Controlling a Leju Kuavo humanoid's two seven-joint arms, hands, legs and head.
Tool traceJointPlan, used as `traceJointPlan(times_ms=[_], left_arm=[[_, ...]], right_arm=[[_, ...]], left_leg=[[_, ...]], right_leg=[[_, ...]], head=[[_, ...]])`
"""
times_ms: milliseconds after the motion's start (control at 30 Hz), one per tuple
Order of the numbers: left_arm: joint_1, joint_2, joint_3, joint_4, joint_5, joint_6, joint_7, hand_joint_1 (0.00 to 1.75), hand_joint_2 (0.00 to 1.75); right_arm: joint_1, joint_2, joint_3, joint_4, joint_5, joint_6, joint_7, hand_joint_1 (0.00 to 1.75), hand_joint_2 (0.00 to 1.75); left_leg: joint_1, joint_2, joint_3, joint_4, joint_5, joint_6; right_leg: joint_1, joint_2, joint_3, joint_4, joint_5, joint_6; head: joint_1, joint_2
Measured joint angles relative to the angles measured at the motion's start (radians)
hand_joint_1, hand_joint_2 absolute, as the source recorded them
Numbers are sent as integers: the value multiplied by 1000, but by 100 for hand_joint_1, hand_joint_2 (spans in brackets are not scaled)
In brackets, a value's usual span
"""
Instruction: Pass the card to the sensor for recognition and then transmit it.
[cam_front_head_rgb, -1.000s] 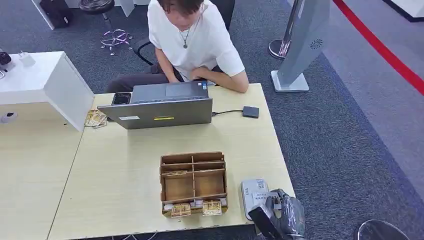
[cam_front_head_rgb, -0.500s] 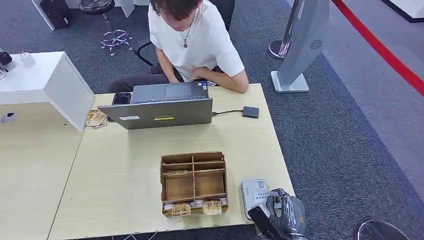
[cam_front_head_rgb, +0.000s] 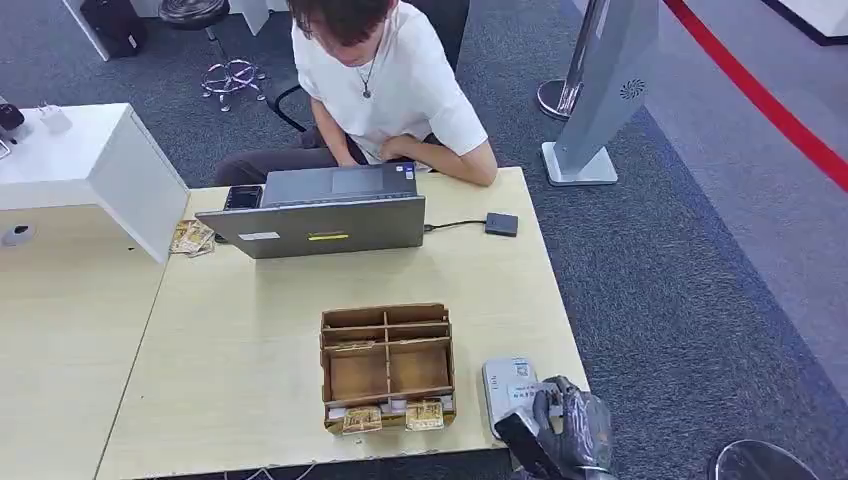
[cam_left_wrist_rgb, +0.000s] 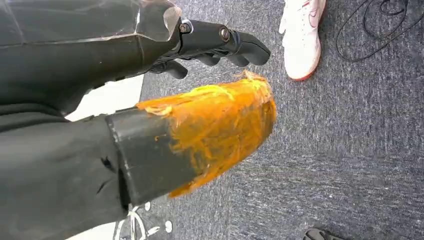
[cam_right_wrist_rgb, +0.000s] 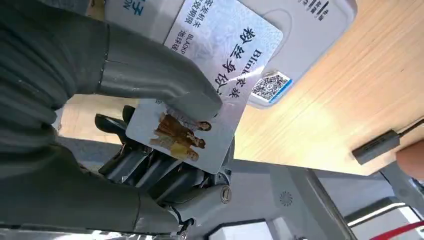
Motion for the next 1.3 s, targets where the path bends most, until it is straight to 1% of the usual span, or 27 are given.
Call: traceJointPlan(times_ms=[67, 167, 267, 500, 800, 933, 1000, 1067, 1167, 1300], left_arm=[[0, 0, 0, 0, -2, -1, 0, 0, 0], [0, 1, 0, 0, -6, -8, -1, 0, 0], [0, 1, 0, 0, -12, -11, -2, 0, 0], [0, 6, 0, 0, -21, -18, -6, 0, 0], [0, 7, 0, 0, -22, -18, -8, 0, 0], [0, 8, 0, 0, -26, -20, -13, 0, 0], [0, 9, 0, 0, -32, -22, -15, 0, 0], [0, 11, 0, 0, -35, -27, -16, 0, 0], [0, 14, 0, 0, -41, -31, -22, 0, 0], [0, 16, -1, 0, -45, -34, -23, 0, 0]], right_arm=[[4, 11, -15, -19, 56, 0, -8, 175, 175], [9, 38, -53, -66, 154, 0, -45, 175, 175], [9, 56, -81, -110, 193, 0, -66, 175, 175], [8, 74, -118, -215, 233, 0, -72, 175, 175], [7, 80, -129, -260, 235, 0, -74, 175, 175], [4, 85, -132, -297, 246, 0, -93, 175, 175], [1, 85, -128, -323, 262, 0, -85, 175, 175], [-4, 85, -115, -342, 279, 0, -63, 175, 175], [-22, 77, -70, -376, 317, 0, -11, 175, 175], [-49, 51, -4, -407, 357, 0, 44, 175, 175]], left_leg=[[0, 0, 0, 0, 0, 0], [0, 0, 0, 0, 0, 0], [0, 0, 0, 0, 0, 0], [0, 0, 0, 0, 0, 0], [0, 0, 0, 0, 0, 0], [0, 0, -1, 0, 0, 0], [0, 0, -1, 0, 0, 0], [0, 0, -1, 0, 0, 0], [0, 0, -1, 0, 0, 0], [0, 0, -1, 0, 0, 0]], right_leg=[[0, 0, 0, 0, 0, 0], [0, 0, 0, 0, 0, 0], [0, 0, 0, 0, 0, 0], [0, 0, 0, 0, 0, 0], [0, 0, -1, 0, 0, 0], [0, 0, -1, 0, 0, 0], [0, 0, 0, 0, 0, 0], [0, 0, -1, 0, 0, 0], [0, 0, -1, 0, 0, 0], [0, 0, 0, 0, 0, 0]], head=[[0, 0], [0, 0], [0, 0], [0, 0], [0, 0], [0, 0], [0, 0], [0, 0], [0, 0], [0, 0]])
